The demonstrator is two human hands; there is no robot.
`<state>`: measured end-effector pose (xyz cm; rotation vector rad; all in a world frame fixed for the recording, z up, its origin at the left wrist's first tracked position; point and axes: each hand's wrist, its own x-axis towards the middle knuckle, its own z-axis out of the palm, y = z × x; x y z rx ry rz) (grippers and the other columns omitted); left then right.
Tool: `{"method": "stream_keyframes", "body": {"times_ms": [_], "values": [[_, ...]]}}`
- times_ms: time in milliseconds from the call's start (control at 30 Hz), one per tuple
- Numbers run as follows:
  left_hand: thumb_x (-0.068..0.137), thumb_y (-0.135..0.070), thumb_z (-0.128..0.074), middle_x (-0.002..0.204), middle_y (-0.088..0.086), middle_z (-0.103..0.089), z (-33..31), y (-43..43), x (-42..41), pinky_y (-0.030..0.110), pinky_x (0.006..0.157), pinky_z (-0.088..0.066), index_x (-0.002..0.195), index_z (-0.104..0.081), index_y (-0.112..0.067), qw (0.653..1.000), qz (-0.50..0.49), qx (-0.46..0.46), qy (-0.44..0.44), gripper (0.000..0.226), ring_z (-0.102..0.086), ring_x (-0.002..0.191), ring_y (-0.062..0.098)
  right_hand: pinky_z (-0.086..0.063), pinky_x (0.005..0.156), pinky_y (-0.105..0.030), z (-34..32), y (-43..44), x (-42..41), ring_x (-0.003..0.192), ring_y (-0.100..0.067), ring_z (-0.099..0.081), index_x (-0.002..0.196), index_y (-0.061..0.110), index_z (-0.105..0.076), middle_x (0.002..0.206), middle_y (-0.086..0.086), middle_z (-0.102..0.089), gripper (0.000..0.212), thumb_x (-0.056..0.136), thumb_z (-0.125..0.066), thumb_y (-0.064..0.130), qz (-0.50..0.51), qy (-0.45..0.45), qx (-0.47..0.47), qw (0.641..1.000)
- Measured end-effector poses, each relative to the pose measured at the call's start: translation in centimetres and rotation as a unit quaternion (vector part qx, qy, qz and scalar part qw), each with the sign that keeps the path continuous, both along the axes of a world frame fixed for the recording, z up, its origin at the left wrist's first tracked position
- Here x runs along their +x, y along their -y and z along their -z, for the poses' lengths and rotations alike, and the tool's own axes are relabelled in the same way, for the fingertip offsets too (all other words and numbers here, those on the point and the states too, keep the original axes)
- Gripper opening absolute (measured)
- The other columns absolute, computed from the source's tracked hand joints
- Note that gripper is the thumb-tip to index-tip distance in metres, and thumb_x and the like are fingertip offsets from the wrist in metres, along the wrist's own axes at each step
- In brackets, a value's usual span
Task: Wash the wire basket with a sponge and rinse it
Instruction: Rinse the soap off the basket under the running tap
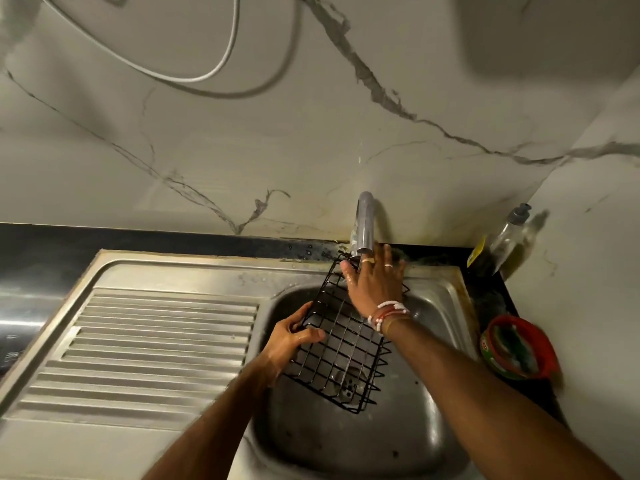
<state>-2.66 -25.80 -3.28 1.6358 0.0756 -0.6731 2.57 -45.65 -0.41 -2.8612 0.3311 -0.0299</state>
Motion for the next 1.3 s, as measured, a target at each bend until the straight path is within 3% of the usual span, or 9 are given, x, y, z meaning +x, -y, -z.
{"method": "stream_keyframes", "body": {"times_ms": [367,500,567,600,700,800,933,1033,1300], "values": [[0.046,-0.053,-0.085,0.153,0.01,-0.046,0.3,-0.4,-0.5,0.056,0.117,-0.032,0.151,-0.037,-0.038,1.0,0.002,-0.014,0.004,0.116,-0.047,0.136,0.03,0.012,0.112,-0.058,1.6,-0.3,-2.4,0.145,-0.023,0.012,0.148,0.031,0.009,0.156,0.003,0.016,0.075,0.088,-0.01,0.072,-0.015,0.032,-0.013,0.999],[0.045,-0.058,-0.09,0.158,0.004,-0.038,0.3,-0.6,-0.7,0.048,0.118,-0.035,0.153,-0.034,-0.035,0.998,0.022,-0.003,0.055,0.124,-0.04,0.142,0.026,-0.034,0.104,-0.051,-0.7,3.0,-0.3,0.12,-0.03,-0.051,0.123,0.025,-0.057,0.133,-0.007,-0.054,0.095,0.076,0.002,0.083,0.105,-0.053,0.155,0.981],[0.047,-0.064,-0.091,0.158,-0.002,-0.039,0.4,-0.9,-0.6,0.045,0.117,-0.037,0.154,-0.03,-0.039,0.991,0.049,0.04,0.121,0.126,-0.039,0.143,0.021,-0.045,0.084,-0.038,-2.1,3.3,-0.4,0.092,-0.03,-0.062,0.094,0.018,-0.068,0.099,-0.012,-0.066,0.094,0.072,-0.008,0.087,0.141,-0.091,0.307,0.937],[0.05,-0.064,-0.09,0.156,-0.006,-0.041,0.3,-1.0,-0.5,0.043,0.116,-0.039,0.154,-0.029,-0.041,0.98,0.068,0.075,0.171,0.123,-0.042,0.141,0.018,-0.042,0.09,-0.038,-2.6,3.8,-0.4,0.104,-0.031,-0.059,0.11,0.018,-0.065,0.116,-0.016,-0.062,0.094,0.071,-0.018,0.088,0.145,-0.107,0.374,0.91],[0.058,-0.065,-0.083,0.144,-0.009,-0.053,0.1,-1.6,-0.5,0.032,0.103,-0.05,0.155,-0.02,-0.043,0.908,0.132,0.22,0.332,0.118,-0.054,0.124,0.009,-0.019,0.107,-0.061,-3.4,5.9,-0.6,0.139,-0.035,-0.023,0.146,0.031,-0.029,0.156,-0.012,-0.018,0.093,0.071,-0.043,0.084,0.115,-0.219,0.486,0.838],[0.06,-0.071,-0.072,0.112,-0.005,-0.061,-0.3,-1.6,-1.2,0.023,0.07,-0.053,0.157,-0.018,-0.034,0.764,0.184,0.357,0.504,0.117,-0.063,0.088,0.01,-0.019,0.09,-0.08,-3.4,7.7,-0.8,0.14,-0.044,-0.013,0.144,0.044,-0.023,0.159,-0.006,-0.004,0.113,0.048,-0.06,0.089,0.136,-0.3,0.502,0.8],[0.071,-0.057,-0.067,0.095,-0.001,-0.058,1.3,-1.4,-2.1,0.03,0.06,-0.046,0.154,-0.033,-0.028,0.602,0.174,0.386,0.677,0.094,-0.056,0.076,0.016,-0.041,0.081,-0.07,-1.8,8.3,-1.5,0.129,-0.04,-0.036,0.145,0.034,-0.029,0.153,-0.011,-0.022,0.114,0.048,-0.071,0.08,0.145,-0.302,0.461,0.822],[0.077,-0.033,-0.076,0.088,0.0,-0.06,3.1,-1.8,-3.5,0.034,0.062,-0.037,0.151,-0.041,-0.031,0.545,0.145,0.395,0.725,0.082,-0.053,0.073,0.018,-0.055,0.074,-0.054,0.0,8.2,-2.6,0.102,-0.031,-0.056,0.145,0.02,-0.03,0.133,-0.015,-0.048,0.072,0.084,-0.069,0.026,0.185,-0.254,0.467,0.827],[0.089,-0.067,-0.05,0.133,0.004,-0.049,4.3,-3.9,-5.0,0.046,0.101,-0.031,0.152,-0.033,-0.034,0.639,0.171,0.382,0.646,0.073,-0.048,0.123,0.025,-0.059,0.056,-0.043,2.3,7.8,-4.0,0.086,-0.017,-0.066,0.108,0.02,-0.06,0.11,-0.003,-0.067,0.017,0.096,-0.05,0.014,0.153,-0.008,0.434,0.888]]}}
